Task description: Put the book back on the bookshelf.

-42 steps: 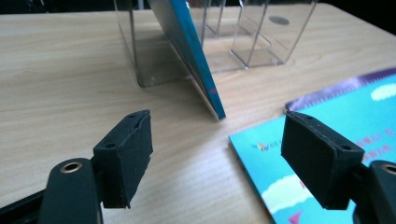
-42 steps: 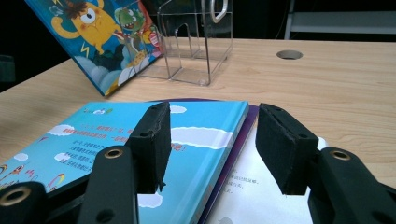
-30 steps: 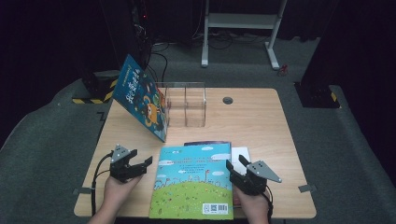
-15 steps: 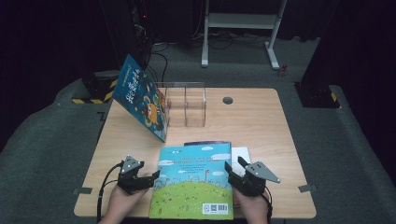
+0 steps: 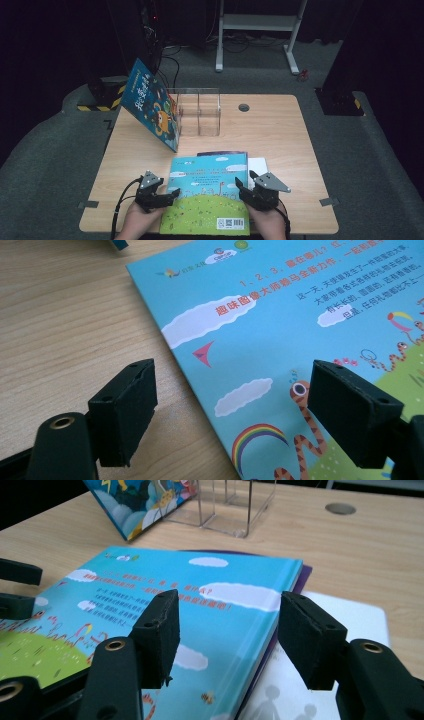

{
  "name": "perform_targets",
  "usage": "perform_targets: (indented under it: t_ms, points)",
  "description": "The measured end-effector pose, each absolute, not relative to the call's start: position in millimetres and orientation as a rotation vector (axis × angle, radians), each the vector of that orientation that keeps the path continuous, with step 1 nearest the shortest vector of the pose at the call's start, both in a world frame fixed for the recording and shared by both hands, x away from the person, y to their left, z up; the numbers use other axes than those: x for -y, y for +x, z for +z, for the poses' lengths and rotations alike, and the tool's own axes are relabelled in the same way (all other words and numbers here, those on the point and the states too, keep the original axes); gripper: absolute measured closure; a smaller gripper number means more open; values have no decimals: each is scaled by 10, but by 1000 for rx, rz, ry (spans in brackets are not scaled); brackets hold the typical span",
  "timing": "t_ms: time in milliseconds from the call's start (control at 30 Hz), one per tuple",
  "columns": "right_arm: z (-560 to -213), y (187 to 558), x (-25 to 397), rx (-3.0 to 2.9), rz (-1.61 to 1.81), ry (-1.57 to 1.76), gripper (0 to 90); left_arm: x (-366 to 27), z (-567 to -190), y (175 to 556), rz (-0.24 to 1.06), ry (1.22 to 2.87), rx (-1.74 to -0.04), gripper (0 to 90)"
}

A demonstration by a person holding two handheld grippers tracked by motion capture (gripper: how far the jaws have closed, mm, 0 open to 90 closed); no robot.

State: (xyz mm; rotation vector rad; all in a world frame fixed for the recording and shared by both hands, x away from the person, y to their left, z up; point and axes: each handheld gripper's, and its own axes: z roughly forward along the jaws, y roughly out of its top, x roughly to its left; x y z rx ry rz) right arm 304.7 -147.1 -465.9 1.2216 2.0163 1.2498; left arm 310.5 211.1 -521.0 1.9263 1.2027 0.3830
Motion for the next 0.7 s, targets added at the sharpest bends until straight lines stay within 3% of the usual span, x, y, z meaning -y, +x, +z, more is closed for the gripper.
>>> perform_targets:
  t_ms: [700]
  points:
    - [-4871, 2805, 1458, -2105, 1208, 1342, 415, -2070, -5227, 2861, 270, 1897, -1250, 167]
